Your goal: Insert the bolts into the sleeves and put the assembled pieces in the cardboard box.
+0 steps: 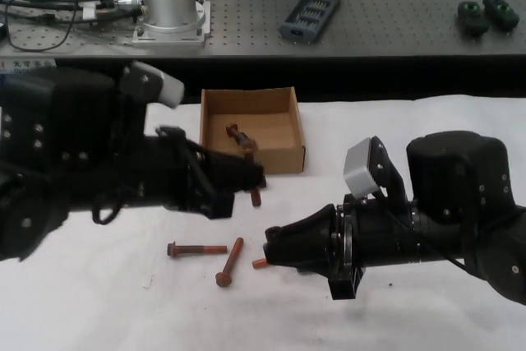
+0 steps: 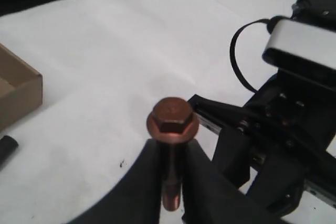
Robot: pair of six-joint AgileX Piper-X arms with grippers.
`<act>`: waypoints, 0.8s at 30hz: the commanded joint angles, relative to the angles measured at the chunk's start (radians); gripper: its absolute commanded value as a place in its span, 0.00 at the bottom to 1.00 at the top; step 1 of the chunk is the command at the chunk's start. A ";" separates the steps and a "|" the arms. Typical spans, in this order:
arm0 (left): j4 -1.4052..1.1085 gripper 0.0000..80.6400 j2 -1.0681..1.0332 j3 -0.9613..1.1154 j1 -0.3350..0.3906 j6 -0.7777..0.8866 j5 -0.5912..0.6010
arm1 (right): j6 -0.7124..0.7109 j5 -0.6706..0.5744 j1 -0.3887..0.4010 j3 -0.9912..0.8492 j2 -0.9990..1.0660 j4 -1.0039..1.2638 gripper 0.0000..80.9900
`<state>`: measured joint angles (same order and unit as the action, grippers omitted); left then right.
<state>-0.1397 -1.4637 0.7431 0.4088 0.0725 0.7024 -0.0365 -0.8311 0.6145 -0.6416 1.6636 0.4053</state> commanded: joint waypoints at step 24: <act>-0.243 0.01 0.171 -0.234 0.002 0.181 -0.047 | -0.005 -0.078 0.006 0.000 -0.001 0.073 0.06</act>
<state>-0.3531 -1.2555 0.5063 0.3867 0.2341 0.6614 -0.0373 -0.8964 0.6145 -0.6416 1.6636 0.4606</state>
